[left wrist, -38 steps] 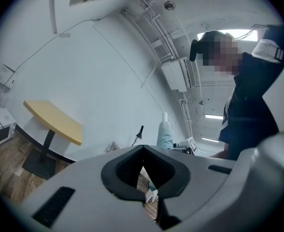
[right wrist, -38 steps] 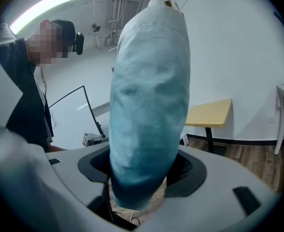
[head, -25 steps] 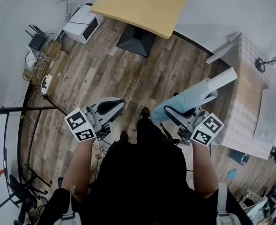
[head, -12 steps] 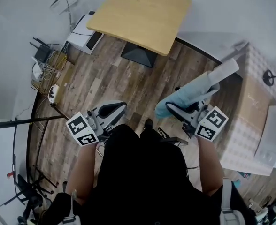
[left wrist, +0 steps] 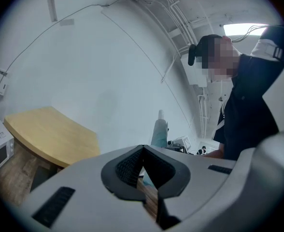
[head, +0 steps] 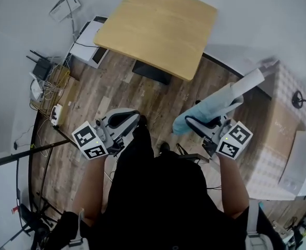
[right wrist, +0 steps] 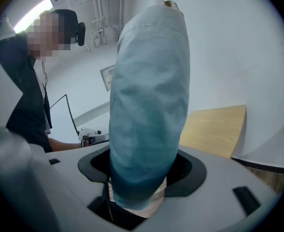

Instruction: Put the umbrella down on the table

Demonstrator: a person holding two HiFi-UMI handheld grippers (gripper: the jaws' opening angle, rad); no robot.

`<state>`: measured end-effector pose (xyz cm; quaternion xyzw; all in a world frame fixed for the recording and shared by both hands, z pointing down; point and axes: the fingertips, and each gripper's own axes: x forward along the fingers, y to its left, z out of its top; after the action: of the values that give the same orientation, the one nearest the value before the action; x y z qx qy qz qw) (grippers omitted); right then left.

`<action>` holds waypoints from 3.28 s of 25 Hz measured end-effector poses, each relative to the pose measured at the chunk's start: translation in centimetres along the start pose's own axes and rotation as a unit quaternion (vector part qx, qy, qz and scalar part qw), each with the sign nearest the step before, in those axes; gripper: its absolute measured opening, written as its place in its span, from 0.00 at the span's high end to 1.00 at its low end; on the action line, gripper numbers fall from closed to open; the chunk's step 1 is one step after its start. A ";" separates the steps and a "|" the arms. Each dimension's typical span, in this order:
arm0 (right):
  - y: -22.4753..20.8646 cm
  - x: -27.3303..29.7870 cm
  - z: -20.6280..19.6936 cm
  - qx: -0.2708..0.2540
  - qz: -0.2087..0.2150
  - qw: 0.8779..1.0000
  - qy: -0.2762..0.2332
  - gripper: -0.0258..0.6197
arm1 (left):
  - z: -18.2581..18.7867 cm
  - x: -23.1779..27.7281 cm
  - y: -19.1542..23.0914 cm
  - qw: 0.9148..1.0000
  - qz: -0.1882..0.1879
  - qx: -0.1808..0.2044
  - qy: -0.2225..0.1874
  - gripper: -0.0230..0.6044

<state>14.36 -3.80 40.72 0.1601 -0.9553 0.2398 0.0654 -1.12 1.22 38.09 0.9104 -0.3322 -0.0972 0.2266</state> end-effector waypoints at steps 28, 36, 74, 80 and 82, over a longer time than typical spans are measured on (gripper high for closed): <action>-12.4 18.7 10.0 0.028 -0.066 0.997 -0.010 0.49 | 12.1 2.4 24.5 0.998 -0.034 -0.042 -0.029 0.94; -18.7 21.2 15.4 0.031 -0.034 0.998 -0.048 0.50 | 17.1 9.2 29.0 0.999 -0.042 -0.009 0.008 0.94; -38.8 37.7 14.7 0.015 -0.232 0.954 0.190 0.49 | 17.1 19.9 49.6 0.979 -0.113 -0.004 0.169 0.95; -41.6 39.3 12.0 0.017 -0.261 0.932 0.252 0.49 | 16.4 20.5 50.7 0.976 -0.130 -0.032 0.172 0.95; -42.5 39.3 11.2 0.015 -0.272 0.923 0.272 0.49 | 16.2 20.5 51.0 0.975 -0.132 -0.039 0.174 0.94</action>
<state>-8.78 -55.35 57.41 0.3429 -0.8167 0.2619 0.3832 -19.41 -52.17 47.67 0.9396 -0.1604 0.0208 0.3016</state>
